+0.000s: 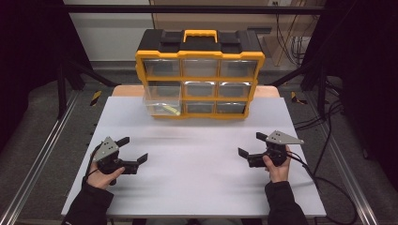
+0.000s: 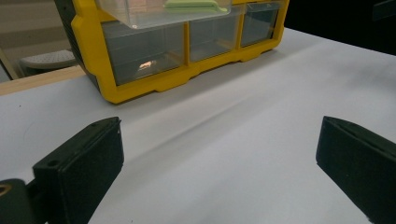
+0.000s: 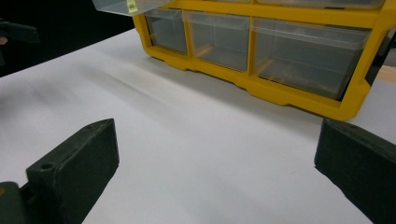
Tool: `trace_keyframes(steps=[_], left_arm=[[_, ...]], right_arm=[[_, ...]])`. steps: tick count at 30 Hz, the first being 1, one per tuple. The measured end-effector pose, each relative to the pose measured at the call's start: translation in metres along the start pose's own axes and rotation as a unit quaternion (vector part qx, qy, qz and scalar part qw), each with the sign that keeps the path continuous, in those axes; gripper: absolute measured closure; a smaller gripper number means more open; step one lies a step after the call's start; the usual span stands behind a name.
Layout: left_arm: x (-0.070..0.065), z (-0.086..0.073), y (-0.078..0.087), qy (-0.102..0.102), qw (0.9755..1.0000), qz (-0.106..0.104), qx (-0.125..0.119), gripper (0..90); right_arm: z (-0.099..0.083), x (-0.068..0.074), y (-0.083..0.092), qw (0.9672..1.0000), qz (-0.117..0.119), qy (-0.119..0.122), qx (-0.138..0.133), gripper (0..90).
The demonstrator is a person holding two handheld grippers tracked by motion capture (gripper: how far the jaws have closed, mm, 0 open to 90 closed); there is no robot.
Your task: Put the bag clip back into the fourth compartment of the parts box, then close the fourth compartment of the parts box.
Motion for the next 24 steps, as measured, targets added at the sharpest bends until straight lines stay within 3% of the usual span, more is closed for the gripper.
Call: trace_keyframes(steps=[6, 24], left_arm=[[-0.003, 0.002, 0.0, -0.003, 1.0, -0.002, 0.004, 0.9], [-0.013, 0.014, -0.001, -0.009, 0.9996, -0.007, 0.024, 1.4]], right_arm=[[-0.006, -0.003, 0.006, 1.0, -0.005, -0.008, -0.002, 0.4], [-0.009, -0.001, 0.007, 1.0, -0.009, 0.001, 0.003, 0.4]])
Point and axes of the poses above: each handheld gripper's, and its own axes: y roughly backward along the jaws, z roughly out of its top, x roughly to its left, the point moved 5 cm from there along -y, roughly forward along the jaws, and after that the axes turned 15 degrees about y, right-handed, at the moved point
